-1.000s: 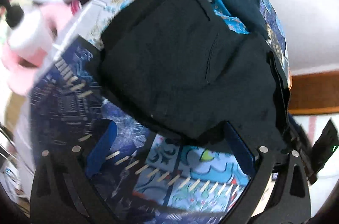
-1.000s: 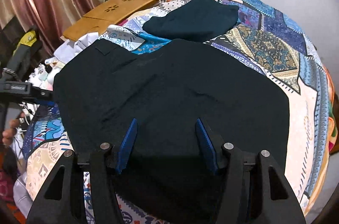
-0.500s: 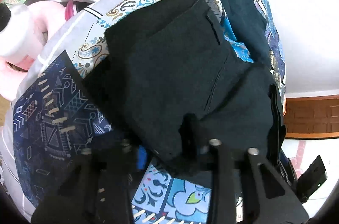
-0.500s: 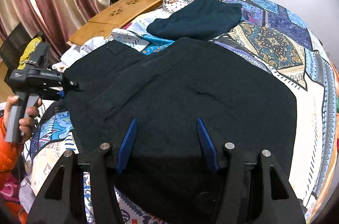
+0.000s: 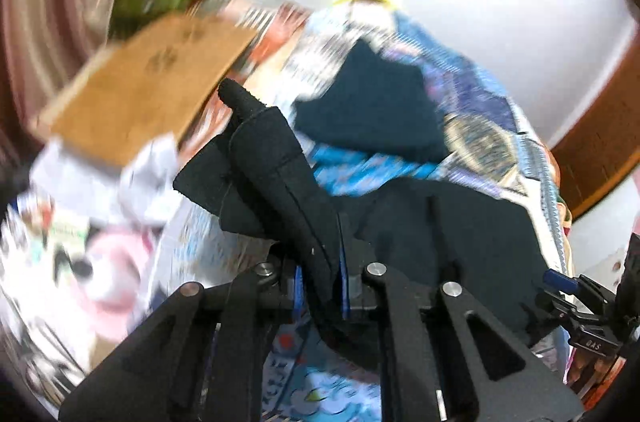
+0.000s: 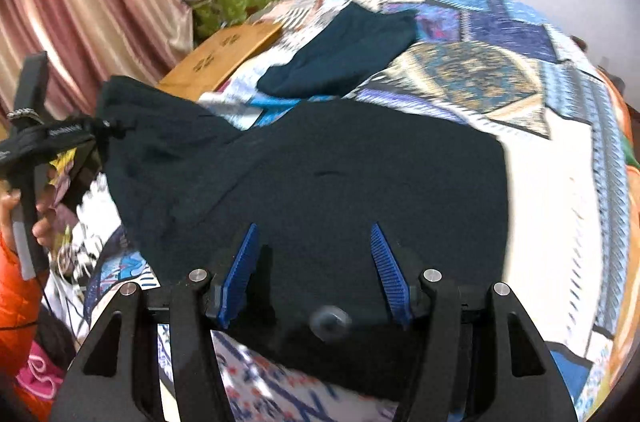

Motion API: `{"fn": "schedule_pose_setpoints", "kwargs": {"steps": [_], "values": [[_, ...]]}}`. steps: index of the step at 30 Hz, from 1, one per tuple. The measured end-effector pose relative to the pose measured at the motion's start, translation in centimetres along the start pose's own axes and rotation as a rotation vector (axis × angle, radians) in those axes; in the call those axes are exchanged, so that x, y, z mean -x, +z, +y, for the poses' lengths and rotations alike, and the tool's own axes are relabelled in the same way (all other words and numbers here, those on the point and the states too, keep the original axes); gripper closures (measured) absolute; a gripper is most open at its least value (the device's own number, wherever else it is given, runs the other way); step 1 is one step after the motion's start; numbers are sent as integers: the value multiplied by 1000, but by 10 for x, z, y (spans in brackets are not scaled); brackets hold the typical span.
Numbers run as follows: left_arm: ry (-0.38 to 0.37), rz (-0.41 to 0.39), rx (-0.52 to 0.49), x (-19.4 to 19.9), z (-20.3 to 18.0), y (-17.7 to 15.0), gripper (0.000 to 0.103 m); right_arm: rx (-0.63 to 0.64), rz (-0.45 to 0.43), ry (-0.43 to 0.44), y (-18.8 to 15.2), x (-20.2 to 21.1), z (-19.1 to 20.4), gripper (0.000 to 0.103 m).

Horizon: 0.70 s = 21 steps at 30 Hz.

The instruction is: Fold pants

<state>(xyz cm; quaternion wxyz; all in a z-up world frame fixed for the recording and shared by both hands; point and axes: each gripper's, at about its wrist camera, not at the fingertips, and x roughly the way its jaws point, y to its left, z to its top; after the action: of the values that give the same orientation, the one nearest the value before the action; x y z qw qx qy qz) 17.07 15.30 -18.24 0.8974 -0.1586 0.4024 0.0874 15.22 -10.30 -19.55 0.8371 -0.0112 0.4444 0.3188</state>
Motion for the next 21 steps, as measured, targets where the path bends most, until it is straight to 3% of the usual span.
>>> {"fn": "schedule_pose_setpoints", "kwargs": {"steps": [6,12,17,21], "values": [[-68,-142,-193,38,-79,29,90,-71,-47,-78,-11,32,-36,48],[-205,-166,-355,40,-172,37,90,-152,-74,-110,-30,53,-64,48],[-310,-77,-508,19,-235,-2,90,-196,-79,-118,-46,64,-76,48],[-367,115,-578,-30,-269,-45,90,-218,-68,-115,-58,68,-80,48]]}}
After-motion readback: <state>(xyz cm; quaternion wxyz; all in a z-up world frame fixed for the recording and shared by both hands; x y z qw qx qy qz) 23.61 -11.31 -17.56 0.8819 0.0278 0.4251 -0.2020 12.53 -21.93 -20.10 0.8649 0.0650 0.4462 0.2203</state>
